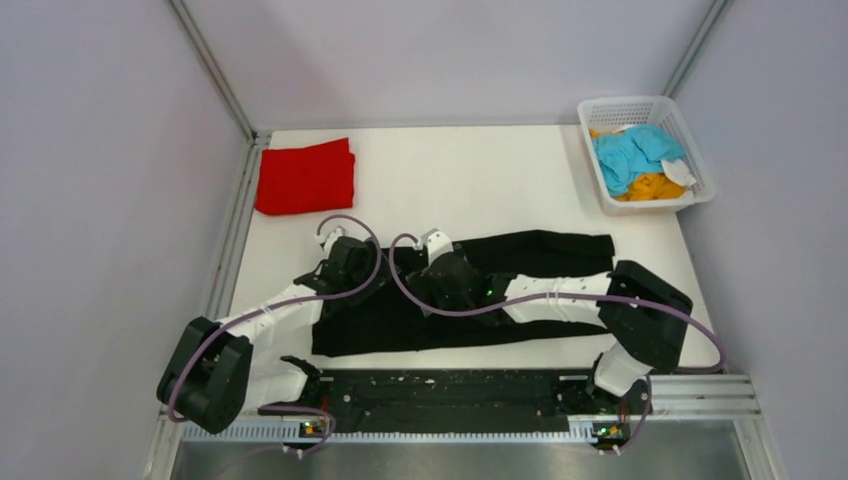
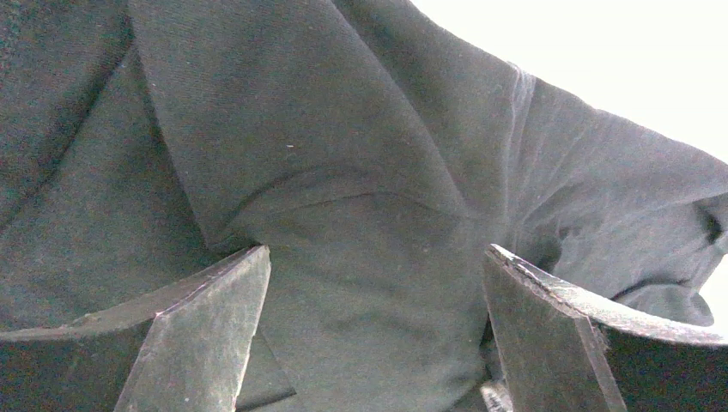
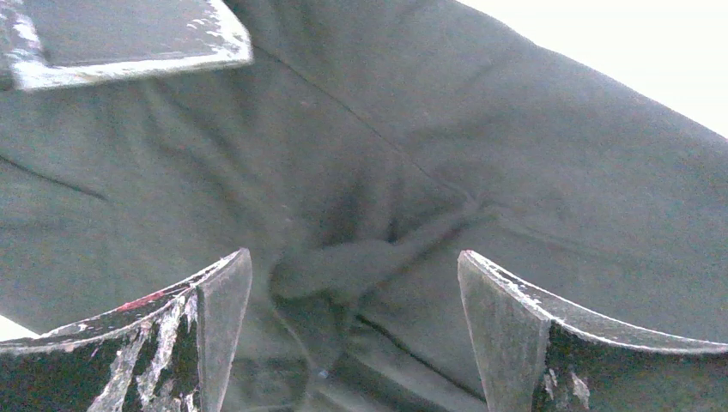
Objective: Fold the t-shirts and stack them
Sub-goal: Rotate the tshirt 90 degrees
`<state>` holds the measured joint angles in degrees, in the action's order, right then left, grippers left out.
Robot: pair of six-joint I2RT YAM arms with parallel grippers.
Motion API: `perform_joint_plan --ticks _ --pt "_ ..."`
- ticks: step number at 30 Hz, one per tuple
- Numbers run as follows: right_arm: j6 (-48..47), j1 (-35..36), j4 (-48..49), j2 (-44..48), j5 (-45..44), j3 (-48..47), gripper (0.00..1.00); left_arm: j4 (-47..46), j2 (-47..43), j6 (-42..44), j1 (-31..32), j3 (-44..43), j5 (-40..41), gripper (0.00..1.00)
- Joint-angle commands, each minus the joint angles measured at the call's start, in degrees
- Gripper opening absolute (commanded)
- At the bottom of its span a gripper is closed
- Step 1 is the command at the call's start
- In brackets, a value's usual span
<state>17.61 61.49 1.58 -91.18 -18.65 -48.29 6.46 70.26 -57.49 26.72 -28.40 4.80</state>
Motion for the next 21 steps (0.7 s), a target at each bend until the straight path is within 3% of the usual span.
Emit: perform_joint_plan --ticks 1,6,11,16,21 --pt "0.18 0.45 5.14 -3.24 -3.02 -3.78 0.88 3.97 1.44 -2.14 -1.04 4.32 1.46 0.99" --pt "1.32 -0.17 -3.89 -3.78 -15.98 -3.19 0.91 5.68 1.02 -0.82 -1.79 2.79 3.06 0.99" --pt "6.95 -4.83 -11.43 -0.47 -16.59 -0.23 0.90 6.47 2.80 0.40 -2.67 1.20 2.94 0.99" --pt "5.65 -5.27 -9.99 7.28 -11.35 0.97 0.87 7.50 3.68 1.32 -3.54 0.46 3.28 0.99" --pt "7.94 -5.52 -10.52 13.20 -18.36 2.41 0.91 6.26 3.98 1.75 -4.04 -0.11 2.93 0.99"
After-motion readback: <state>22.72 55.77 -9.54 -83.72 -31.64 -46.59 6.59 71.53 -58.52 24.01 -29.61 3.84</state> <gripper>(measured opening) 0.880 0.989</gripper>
